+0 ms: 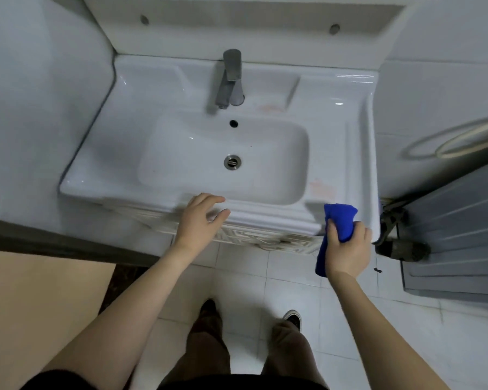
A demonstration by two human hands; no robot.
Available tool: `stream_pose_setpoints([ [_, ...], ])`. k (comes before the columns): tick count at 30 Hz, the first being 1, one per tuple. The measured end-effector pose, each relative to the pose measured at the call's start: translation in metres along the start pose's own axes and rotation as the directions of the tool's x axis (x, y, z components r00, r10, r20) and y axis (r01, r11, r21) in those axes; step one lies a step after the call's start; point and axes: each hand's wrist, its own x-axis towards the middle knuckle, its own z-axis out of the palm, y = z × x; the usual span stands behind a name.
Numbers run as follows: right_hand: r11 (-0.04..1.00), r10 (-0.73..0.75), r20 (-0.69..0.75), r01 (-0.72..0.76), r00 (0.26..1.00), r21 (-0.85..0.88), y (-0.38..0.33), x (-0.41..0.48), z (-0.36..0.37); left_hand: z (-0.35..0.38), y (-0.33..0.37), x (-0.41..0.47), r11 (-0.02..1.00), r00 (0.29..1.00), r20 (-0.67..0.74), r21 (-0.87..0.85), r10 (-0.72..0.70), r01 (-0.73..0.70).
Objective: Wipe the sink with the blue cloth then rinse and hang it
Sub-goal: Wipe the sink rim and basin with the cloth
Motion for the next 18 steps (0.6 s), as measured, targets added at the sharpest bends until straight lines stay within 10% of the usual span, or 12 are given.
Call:
stream_pose_setpoints([
  [14,0.984,0.115,-0.105,-0.099,0.988,0.150,-0.102,-0.098,0.118,-0.053,-0.147,0.041,0.971,0.985,0.044,0.169,0.165,-0.170],
  [18,0.687,0.654,-0.313,-0.366,0.689,0.628,-0.083,-0.081,0.102,-0.053,-0.153,0.047,0.977,0.982,0.052,0.110,0.179,-0.184],
])
